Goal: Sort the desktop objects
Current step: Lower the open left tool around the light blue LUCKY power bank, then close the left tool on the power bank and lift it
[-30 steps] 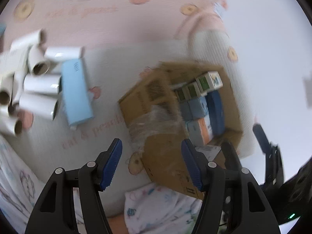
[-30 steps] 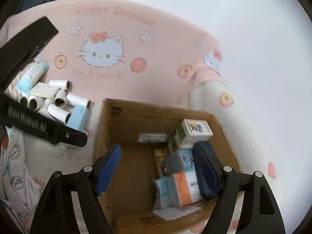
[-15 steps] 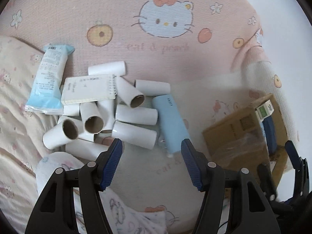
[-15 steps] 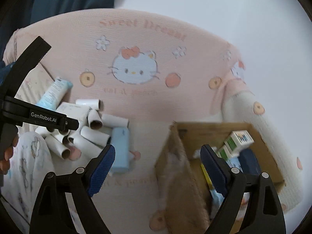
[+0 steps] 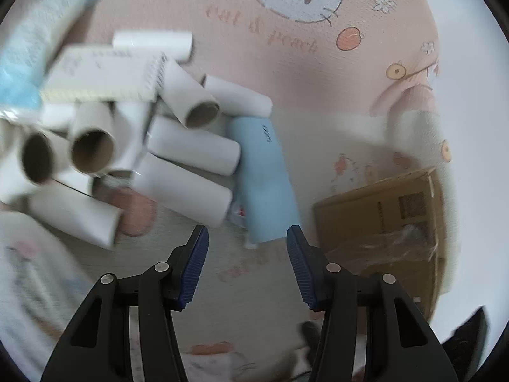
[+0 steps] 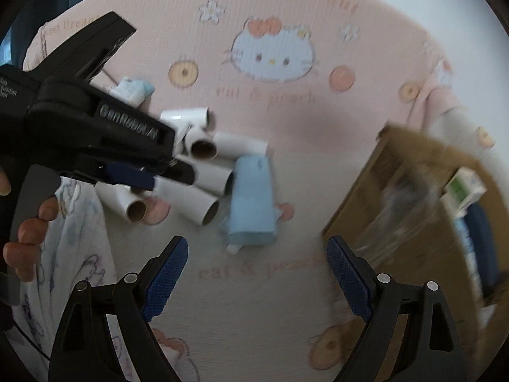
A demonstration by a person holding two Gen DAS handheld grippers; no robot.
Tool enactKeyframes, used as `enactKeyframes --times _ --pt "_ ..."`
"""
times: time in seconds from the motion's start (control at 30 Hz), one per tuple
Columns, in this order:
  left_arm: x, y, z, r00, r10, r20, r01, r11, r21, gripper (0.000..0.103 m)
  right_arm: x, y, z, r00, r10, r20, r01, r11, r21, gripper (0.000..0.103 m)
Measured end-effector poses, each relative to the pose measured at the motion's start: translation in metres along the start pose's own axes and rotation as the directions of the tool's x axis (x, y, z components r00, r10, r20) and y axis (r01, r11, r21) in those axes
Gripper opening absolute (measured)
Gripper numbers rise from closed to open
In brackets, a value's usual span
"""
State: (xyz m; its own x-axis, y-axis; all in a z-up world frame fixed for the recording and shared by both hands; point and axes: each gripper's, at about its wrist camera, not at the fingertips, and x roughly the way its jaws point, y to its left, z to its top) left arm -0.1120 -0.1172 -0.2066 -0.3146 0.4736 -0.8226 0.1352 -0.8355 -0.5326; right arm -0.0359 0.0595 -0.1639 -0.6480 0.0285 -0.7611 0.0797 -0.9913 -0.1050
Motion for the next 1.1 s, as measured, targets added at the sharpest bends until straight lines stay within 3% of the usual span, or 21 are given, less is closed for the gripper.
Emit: enactKeyframes --times 0.23,0.43,0.67,0.83,0.97,1.1 --pt "0.036 0.015 0.001 0.995 -0.082 -0.053 0.076 0.992 -0.098 0.055 0.045 -0.008 0.001 0.995 0.044 -0.091 -0.042 0.999 0.02 0.088" --pt "0.063 0.03 0.001 0.972 -0.229 -0.05 0.211 0.949 -0.234 0.055 0.075 -0.014 0.002 0.988 0.088 -0.128 -0.084 0.996 0.039 0.088" --pt "0.081 0.041 0.0 0.964 -0.264 -0.036 0.241 0.922 -0.302 0.055 0.104 -0.018 0.002 0.983 0.112 -0.149 -0.104 0.993 0.058 0.088" --pt "0.088 0.041 0.004 0.96 -0.275 -0.052 0.248 0.923 -0.294 0.055 0.117 -0.019 0.006 0.98 0.123 -0.158 -0.117 0.992 0.05 0.087" --pt "0.09 0.04 0.004 0.955 -0.292 -0.046 0.268 0.919 -0.288 0.055 0.12 -0.02 0.007 0.975 0.139 -0.172 -0.134 0.99 0.04 0.059" --pt "0.09 0.041 0.004 0.958 -0.282 -0.043 0.259 0.925 -0.278 0.055 0.117 -0.022 0.005 0.974 0.144 -0.174 -0.138 0.989 0.043 0.059"
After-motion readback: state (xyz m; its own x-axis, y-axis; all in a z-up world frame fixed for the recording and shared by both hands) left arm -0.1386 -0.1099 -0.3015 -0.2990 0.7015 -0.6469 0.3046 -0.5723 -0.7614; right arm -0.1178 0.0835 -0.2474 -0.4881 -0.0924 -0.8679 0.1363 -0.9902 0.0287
